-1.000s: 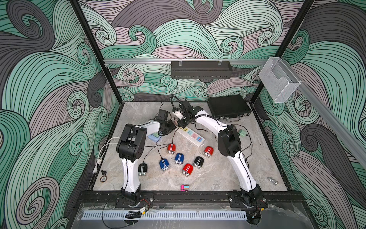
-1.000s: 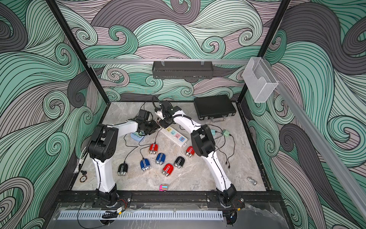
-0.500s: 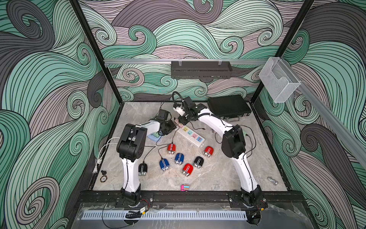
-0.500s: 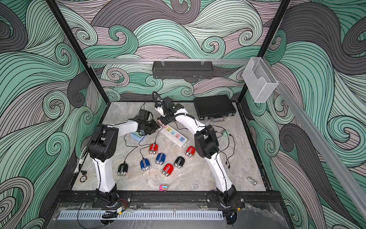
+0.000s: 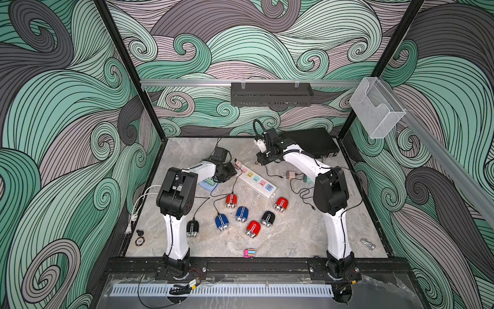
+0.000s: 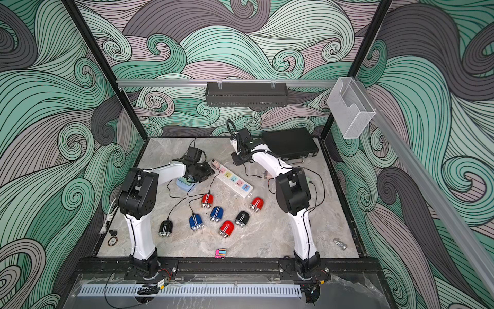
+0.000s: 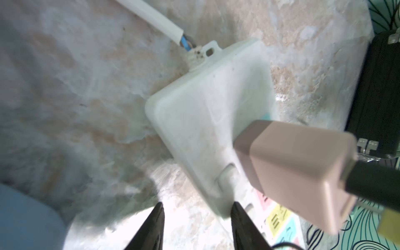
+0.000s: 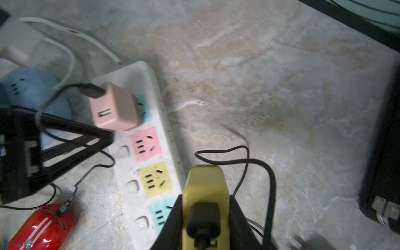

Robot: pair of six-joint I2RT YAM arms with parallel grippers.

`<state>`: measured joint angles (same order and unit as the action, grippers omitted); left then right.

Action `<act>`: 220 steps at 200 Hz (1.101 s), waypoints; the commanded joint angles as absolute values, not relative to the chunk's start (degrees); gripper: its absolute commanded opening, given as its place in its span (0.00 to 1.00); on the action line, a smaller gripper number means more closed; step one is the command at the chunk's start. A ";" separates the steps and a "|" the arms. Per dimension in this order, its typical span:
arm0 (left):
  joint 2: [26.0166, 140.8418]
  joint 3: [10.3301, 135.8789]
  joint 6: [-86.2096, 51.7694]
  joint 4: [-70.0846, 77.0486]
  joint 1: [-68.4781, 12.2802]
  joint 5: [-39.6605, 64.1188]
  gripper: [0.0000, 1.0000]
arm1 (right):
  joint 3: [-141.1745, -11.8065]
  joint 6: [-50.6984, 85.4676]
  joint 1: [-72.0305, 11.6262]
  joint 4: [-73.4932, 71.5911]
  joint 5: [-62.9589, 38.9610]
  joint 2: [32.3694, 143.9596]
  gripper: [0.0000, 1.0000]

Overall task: Unplug the electric shaver
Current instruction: Remove the plug from the socket, then place the plug at the center of the board.

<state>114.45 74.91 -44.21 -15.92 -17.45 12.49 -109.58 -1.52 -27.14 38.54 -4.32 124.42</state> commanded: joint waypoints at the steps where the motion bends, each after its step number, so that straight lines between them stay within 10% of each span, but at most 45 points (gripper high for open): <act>1: 112.78 76.11 -42.39 -20.74 -18.06 10.20 0.49 | -108.62 3.53 -24.97 37.75 -2.71 121.37 0.24; 220: 105.80 73.74 -39.06 -21.82 -19.28 7.65 0.49 | -116.49 26.75 -20.83 28.71 -23.84 138.96 0.26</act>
